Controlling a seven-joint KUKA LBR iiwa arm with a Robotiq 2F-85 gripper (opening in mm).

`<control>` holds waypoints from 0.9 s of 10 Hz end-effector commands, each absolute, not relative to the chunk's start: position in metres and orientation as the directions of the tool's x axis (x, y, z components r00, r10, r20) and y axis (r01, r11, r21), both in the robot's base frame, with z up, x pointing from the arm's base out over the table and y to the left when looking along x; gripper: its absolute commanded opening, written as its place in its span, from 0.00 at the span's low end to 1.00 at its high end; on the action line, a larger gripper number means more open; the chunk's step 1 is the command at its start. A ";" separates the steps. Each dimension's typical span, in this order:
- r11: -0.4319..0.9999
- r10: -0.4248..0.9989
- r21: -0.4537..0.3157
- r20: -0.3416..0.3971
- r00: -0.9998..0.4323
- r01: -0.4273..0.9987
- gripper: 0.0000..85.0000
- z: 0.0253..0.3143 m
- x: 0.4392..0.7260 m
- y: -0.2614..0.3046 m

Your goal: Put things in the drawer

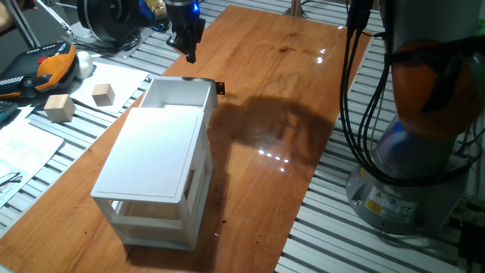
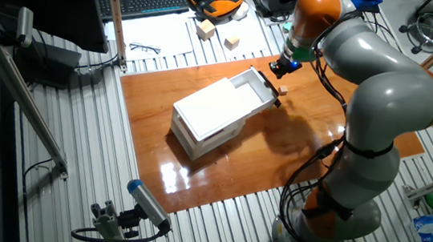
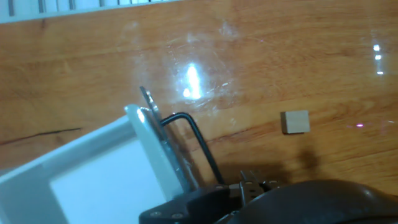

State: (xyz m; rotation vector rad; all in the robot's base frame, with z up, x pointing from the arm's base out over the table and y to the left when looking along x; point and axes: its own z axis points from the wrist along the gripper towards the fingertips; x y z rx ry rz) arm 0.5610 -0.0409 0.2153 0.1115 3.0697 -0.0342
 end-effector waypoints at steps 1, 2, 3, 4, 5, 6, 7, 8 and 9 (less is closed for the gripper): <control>0.994 0.050 -0.091 -0.065 -0.997 0.056 0.00 0.217 0.564 -0.048; 0.996 0.066 -0.049 -0.050 -0.997 0.068 0.00 0.214 0.565 -0.054; 0.996 0.042 -0.079 -0.041 -0.998 0.046 0.00 0.223 0.565 -0.062; 0.999 0.031 -0.041 -0.020 -0.999 0.032 0.00 0.219 0.568 -0.073; 1.000 0.004 -0.014 -0.027 -1.000 0.004 0.00 0.208 0.573 -0.089; 1.000 -0.012 -0.016 -0.040 -0.999 -0.011 0.00 0.197 0.575 -0.094; 1.000 -0.012 -0.007 -0.049 -0.999 -0.011 0.00 0.186 0.574 -0.094; 1.000 -0.008 0.004 -0.060 -0.998 -0.008 0.00 0.174 0.571 -0.094; 1.000 -0.013 -0.005 -0.062 -0.998 -0.013 0.00 0.166 0.571 -0.097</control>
